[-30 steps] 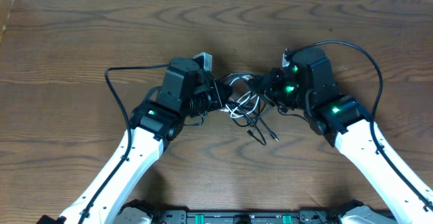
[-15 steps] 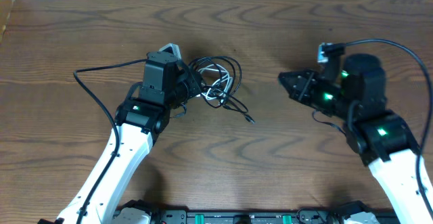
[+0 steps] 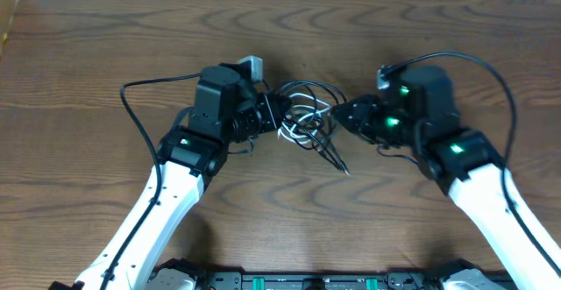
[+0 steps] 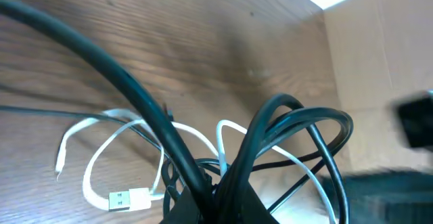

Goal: Untangle cables
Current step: 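Grasp cables with both grippers close together at the center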

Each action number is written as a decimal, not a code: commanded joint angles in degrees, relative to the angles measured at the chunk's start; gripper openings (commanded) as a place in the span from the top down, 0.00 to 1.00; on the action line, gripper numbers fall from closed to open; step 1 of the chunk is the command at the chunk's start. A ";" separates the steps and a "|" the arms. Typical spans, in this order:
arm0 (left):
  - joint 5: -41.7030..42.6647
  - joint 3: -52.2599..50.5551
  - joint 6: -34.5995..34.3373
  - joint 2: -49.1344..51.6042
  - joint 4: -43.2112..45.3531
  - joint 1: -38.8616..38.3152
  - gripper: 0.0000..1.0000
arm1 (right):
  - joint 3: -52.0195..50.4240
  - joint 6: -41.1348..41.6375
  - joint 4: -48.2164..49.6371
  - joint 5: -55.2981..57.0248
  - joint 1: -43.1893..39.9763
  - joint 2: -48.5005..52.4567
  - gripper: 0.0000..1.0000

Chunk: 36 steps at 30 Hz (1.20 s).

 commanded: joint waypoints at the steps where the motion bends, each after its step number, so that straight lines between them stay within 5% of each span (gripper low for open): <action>1: 2.25 0.50 1.20 -0.11 0.66 -1.64 0.92 | 0.42 6.25 2.49 -3.34 1.29 3.52 0.79; 6: 2.21 0.50 1.29 -0.11 0.63 -3.69 0.92 | 0.42 10.05 4.66 -4.83 2.01 6.86 0.78; 12: 1.77 0.50 1.66 -0.11 0.63 -4.02 0.93 | 0.42 10.05 4.90 -5.33 1.97 6.91 0.53; 19: 1.79 0.50 3.80 -0.11 0.39 -4.02 0.92 | 0.42 11.54 5.22 -5.70 1.16 6.91 0.40; 32: 1.79 0.50 7.19 -0.11 -1.07 -4.04 0.92 | 0.42 13.77 8.55 -7.82 -2.54 6.93 0.43; 36: 1.81 0.50 7.13 -0.11 -0.39 -4.13 0.92 | 0.42 14.16 8.52 -9.03 0.87 6.93 0.59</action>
